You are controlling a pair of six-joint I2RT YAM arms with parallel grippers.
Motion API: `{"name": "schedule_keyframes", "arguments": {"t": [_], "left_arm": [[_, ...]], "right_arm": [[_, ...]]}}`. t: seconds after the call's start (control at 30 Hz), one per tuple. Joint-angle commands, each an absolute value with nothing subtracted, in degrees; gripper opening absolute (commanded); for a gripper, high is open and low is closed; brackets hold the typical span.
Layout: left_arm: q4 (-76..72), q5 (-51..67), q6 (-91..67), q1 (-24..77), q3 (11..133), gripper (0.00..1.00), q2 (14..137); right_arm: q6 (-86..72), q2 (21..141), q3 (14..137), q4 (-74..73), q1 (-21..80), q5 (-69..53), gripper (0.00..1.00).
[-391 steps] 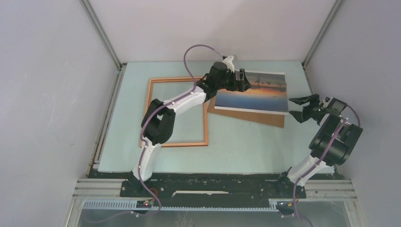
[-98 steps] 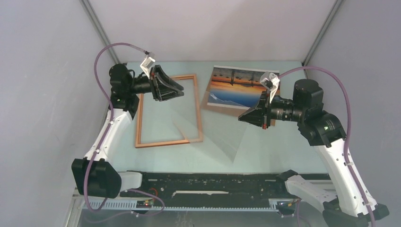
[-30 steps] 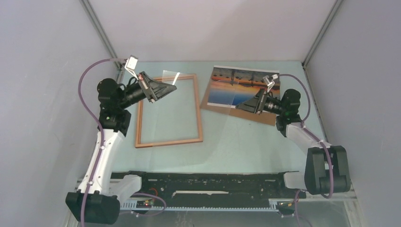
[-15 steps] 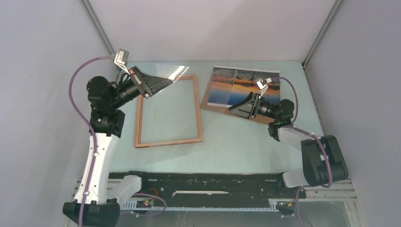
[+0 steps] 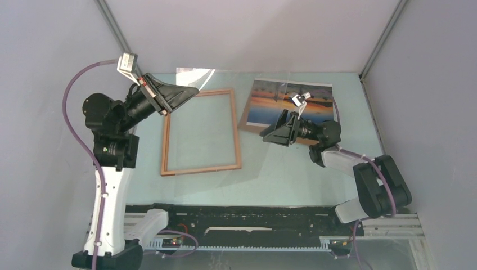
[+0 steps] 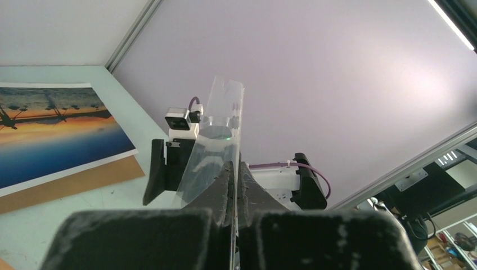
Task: Put the photo into the frame
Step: Place the photo frame item in the photo frame.
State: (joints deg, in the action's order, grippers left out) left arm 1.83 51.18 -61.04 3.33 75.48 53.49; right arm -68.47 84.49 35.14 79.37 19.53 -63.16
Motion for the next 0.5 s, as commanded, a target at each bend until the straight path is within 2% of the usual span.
{"name": "schedule_keyframes", "arguments": {"t": [0.0,0.13,0.27,0.47], "left_arm": [[0.27,50.81,-62.86,2.95,78.74,0.00,53.50],[0.26,51.27,-62.82,2.95,79.61,0.00,54.34],[-1.35,51.09,-62.99,2.88,80.08,0.00,54.80],[-2.55,50.96,-63.44,2.71,80.32,0.00,54.82]], "right_arm": [[-74.33,78.25,36.79,84.77,20.48,-64.16,0.67],[-78.65,74.52,36.82,85.02,19.67,-64.92,0.55],[-81.09,71.15,36.74,85.09,19.40,-66.11,0.50],[-83.39,69.70,35.80,85.20,17.07,-66.45,0.37]]}}
